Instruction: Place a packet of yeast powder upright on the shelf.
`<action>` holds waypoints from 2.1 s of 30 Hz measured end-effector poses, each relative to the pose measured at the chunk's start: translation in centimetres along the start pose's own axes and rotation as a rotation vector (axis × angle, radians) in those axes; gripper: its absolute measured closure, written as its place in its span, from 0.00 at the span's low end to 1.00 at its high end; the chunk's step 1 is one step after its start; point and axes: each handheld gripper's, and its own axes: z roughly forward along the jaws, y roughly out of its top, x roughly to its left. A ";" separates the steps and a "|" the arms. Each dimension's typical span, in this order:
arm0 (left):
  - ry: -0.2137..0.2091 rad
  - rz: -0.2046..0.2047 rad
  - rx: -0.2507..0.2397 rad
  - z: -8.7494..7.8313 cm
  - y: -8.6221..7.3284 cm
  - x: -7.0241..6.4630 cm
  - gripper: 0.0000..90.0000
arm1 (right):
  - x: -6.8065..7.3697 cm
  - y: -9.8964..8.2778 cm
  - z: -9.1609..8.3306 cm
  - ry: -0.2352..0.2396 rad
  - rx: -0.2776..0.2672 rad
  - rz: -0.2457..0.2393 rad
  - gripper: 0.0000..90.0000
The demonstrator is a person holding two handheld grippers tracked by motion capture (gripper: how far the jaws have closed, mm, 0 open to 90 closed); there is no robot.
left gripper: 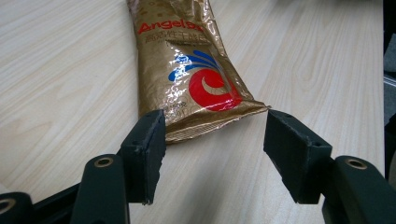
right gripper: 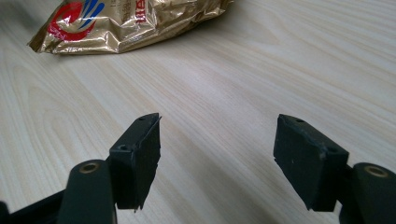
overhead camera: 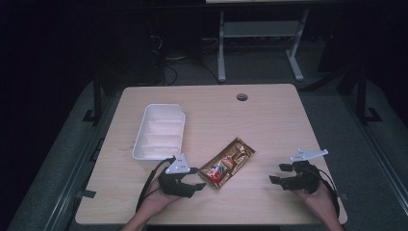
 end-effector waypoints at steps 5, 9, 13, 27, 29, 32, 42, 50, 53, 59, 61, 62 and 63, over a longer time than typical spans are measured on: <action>0.001 0.001 0.004 0.1 0.1 -0.1 0.45 | 0.1 0.0 -0.1 -0.001 -0.004 0.003 0.34; 0.001 -0.004 0.014 0.4 0.2 0.1 0.46 | -0.1 0.1 -0.2 0.003 -0.019 0.025 0.32; -0.001 -0.018 0.021 0.7 0.8 0.2 0.50 | -0.6 0.1 -0.2 0.026 -0.034 0.073 0.31; -0.006 -0.021 0.068 2.8 2.8 0.7 0.75 | -1.7 2.8 0.4 0.023 -0.060 0.139 0.27; -0.006 -0.022 0.081 3.2 3.0 0.9 0.79 | -1.7 3.4 0.6 0.029 -0.067 0.148 0.26; -0.012 -0.022 0.099 3.8 3.3 0.9 0.83 | -1.8 4.2 0.9 0.034 -0.066 0.157 0.26; 0.010 -0.008 0.126 4.8 3.3 1.1 0.87 | -1.9 6.9 3.9 0.079 -0.040 0.185 0.27; 0.016 0.004 0.114 4.8 3.1 1.0 0.88 | -1.8 7.9 6.7 0.126 -0.012 0.245 0.31; 0.018 0.005 0.108 4.8 2.9 1.0 0.88 | -1.7 7.7 7.4 0.130 0.019 0.251 0.32; 0.018 0.006 0.105 4.8 2.9 1.0 0.88 | -1.4 7.4 8.5 0.183 0.036 0.254 0.44; 0.012 -0.001 0.095 4.8 2.8 1.0 0.88 | -0.9 7.6 9.1 0.229 0.040 0.255 0.51; 0.011 -0.002 0.094 4.8 2.8 1.0 0.88 | -0.7 7.7 9.1 0.224 0.040 0.250 0.53; 0.011 -0.002 0.094 4.8 2.8 1.0 0.88 | -0.7 7.7 9.2 0.221 0.036 0.244 0.55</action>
